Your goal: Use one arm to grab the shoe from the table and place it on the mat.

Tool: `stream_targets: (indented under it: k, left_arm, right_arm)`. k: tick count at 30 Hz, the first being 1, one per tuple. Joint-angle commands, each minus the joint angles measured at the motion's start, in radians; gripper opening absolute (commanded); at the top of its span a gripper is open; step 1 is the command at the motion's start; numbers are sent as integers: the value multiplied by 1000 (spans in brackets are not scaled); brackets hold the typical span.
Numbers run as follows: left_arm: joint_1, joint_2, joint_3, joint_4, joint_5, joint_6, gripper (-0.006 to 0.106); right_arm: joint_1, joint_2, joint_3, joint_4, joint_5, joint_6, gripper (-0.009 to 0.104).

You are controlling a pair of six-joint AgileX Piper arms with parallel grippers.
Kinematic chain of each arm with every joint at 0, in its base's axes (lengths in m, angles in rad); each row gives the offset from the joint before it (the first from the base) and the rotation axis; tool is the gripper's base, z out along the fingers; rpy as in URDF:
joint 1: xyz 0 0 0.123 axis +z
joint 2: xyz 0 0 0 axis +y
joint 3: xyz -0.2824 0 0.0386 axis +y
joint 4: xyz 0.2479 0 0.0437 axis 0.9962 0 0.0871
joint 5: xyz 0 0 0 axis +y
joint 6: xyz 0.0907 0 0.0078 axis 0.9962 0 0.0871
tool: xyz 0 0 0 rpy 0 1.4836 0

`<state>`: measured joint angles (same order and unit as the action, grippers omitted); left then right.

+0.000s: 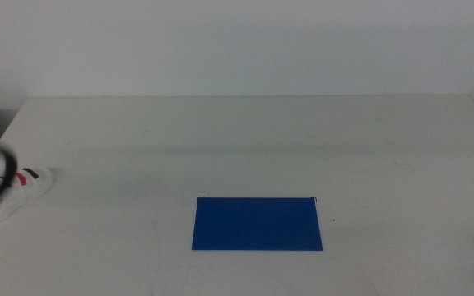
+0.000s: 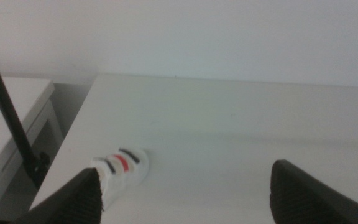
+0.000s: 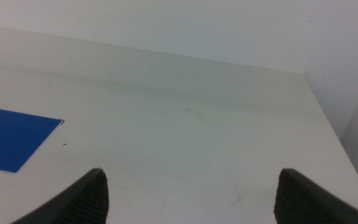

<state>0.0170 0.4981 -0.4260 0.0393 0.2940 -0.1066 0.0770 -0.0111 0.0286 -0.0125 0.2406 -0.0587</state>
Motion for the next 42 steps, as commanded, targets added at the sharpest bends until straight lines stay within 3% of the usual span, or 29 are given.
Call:
stream_targets:
  k: [1, 13, 17, 24, 38, 42]
  left_arm:
    - [-3, 63, -84, -2, -71, -1, 92]
    - [-3, 274, -266, -39, 88, -3, 93]
    - [-3, 355, -378, -52, 266, 14, 93]
    - [-3, 536, -608, -52, 488, 143, 93]
    - [16, 832, -916, -28, 697, 375, 93]
    - [98, 933, -1005, -108, 787, 493, 93]
  right_arm:
    - [3, 4, 5, -11, -72, -10, 78]
    - [3, 4, 5, -11, -72, -10, 78]
    - [3, 4, 5, -11, -72, -10, 78]
    - [3, 4, 5, -11, -72, -10, 78]
    - [3, 4, 5, -11, -72, -10, 78]
    - [3, 4, 5, -11, -72, -10, 78]
